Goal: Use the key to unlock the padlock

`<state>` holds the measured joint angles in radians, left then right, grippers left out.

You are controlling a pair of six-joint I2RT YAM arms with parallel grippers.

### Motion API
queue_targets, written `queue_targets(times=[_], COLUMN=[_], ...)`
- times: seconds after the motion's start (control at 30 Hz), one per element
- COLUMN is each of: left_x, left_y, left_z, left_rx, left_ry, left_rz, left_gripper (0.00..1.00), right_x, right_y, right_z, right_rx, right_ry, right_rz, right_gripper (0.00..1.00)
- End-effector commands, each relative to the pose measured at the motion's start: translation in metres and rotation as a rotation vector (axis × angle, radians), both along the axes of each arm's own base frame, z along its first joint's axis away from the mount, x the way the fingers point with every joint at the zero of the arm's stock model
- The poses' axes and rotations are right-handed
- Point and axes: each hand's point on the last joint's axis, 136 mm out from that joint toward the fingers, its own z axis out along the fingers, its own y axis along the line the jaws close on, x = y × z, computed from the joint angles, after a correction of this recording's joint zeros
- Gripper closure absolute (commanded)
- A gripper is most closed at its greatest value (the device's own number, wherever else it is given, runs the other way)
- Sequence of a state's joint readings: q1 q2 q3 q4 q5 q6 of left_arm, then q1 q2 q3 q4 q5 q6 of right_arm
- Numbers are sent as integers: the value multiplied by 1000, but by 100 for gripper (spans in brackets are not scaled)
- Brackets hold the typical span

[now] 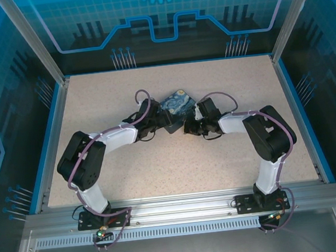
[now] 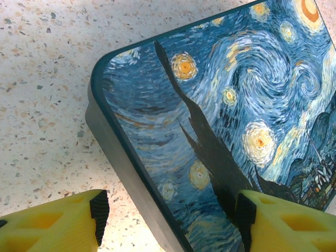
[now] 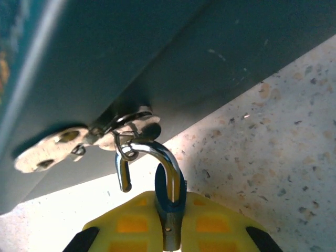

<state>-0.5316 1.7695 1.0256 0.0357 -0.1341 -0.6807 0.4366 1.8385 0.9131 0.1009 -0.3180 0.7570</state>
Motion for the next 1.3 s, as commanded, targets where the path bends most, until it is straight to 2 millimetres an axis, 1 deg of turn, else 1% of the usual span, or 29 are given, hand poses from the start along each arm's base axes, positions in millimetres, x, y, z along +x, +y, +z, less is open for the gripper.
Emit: queue_targets(times=[0.0, 0.23, 0.5, 0.63, 0.77, 0.83, 0.93, 1.27], left_x=[-20, -23, -24, -23, -24, -25, -25, -25], left_y=[1, 2, 1, -1, -1, -1, 0, 0], left_z=[-33, -37, -41, -42, -42, -43, -44, -44], left_rx=[35, 36, 39, 38, 42, 45, 46, 48], left_ry=[95, 107, 124, 128, 133, 137, 138, 141], left_rz=[-26, -27, -34, -41, -45, -46, -46, -47], left_gripper=[34, 34, 37, 38, 39, 39, 39, 39], right_x=[5, 12, 26, 33, 39, 40, 41, 49], right_y=[5, 3, -17, -20, -15, -13, -16, -46], right_z=[3, 4, 3, 9, 20, 24, 28, 28], right_rx=[77, 82, 83, 114, 169, 174, 161, 113], right_ry=[29, 30, 22, 10, -20, -35, -44, -37], right_rz=[-39, -62, -118, -124, -87, -65, -53, -103], right_gripper=[100, 100, 100, 100, 100, 100, 100, 100])
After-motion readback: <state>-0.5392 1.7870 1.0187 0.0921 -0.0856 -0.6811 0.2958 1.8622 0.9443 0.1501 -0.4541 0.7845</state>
